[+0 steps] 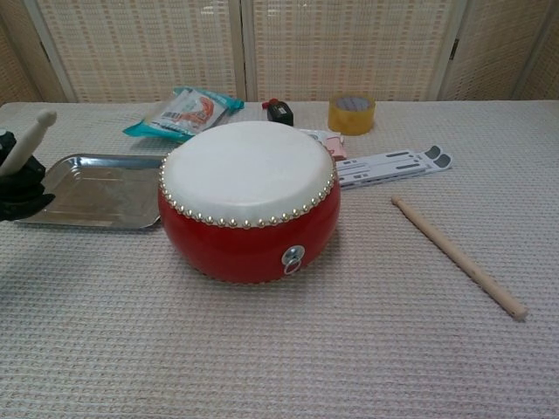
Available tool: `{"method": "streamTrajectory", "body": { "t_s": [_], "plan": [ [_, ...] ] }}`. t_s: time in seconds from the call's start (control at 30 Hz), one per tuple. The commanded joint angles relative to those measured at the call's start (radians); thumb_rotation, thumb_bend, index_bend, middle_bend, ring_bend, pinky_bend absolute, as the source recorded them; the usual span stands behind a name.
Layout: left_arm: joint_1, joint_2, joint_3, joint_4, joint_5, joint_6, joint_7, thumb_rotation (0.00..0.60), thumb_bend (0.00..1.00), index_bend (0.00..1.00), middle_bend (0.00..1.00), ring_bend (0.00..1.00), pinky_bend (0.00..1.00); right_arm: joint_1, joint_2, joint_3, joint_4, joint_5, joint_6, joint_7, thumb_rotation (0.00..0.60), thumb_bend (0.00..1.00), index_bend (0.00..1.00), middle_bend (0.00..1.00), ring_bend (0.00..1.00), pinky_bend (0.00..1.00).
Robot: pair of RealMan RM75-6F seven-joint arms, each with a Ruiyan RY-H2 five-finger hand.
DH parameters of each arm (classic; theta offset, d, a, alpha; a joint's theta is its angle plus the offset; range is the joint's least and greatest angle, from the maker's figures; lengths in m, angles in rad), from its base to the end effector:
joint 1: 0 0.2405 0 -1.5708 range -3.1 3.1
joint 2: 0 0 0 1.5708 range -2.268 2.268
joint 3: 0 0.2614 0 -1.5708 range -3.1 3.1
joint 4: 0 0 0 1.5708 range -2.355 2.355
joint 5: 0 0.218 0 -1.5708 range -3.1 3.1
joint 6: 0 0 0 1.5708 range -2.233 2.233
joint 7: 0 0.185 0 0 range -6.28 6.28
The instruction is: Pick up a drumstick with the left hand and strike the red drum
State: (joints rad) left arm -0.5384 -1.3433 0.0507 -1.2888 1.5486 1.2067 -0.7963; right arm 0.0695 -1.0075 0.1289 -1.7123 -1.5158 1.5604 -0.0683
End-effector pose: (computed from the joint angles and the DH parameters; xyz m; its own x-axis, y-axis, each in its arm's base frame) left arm -0.2606 0.3406 0.0453 -0.1277 0.3963 0.9092 0.9466 -0.2248 0.2309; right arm -0.2913 -0.2321 0.2052 0.4576 0.1463 0.8771 -0.8853 -0.0172 0.4647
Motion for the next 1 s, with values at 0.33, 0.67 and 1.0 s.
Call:
{"method": "streamTrajectory", "body": {
  "t_s": [0.33,0.67,1.0],
  "plan": [
    [-0.145,-0.007,-0.213,-0.240,-0.244,-0.049,1.077,0.600,0.73,1.00,1.00,1.00,1.00,0.019,0.012,0.005,0.016,-0.011,-0.013,0.030,0.600,0.19,0.00,0.11,0.00,0.02],
    [-0.222,-0.065,-0.279,-0.294,-0.423,-0.114,1.342,0.600,0.73,1.00,1.00,1.00,1.00,0.014,0.006,-0.001,0.048,-0.014,-0.007,0.072,0.600,0.19,0.00,0.11,0.00,0.02],
    [-0.324,-0.159,-0.306,-0.256,-0.635,-0.155,1.546,0.600,0.72,1.00,1.00,1.00,1.00,0.018,-0.006,-0.007,0.079,-0.015,-0.015,0.106,0.600,0.19,0.00,0.11,0.00,0.02]
  ]
}}
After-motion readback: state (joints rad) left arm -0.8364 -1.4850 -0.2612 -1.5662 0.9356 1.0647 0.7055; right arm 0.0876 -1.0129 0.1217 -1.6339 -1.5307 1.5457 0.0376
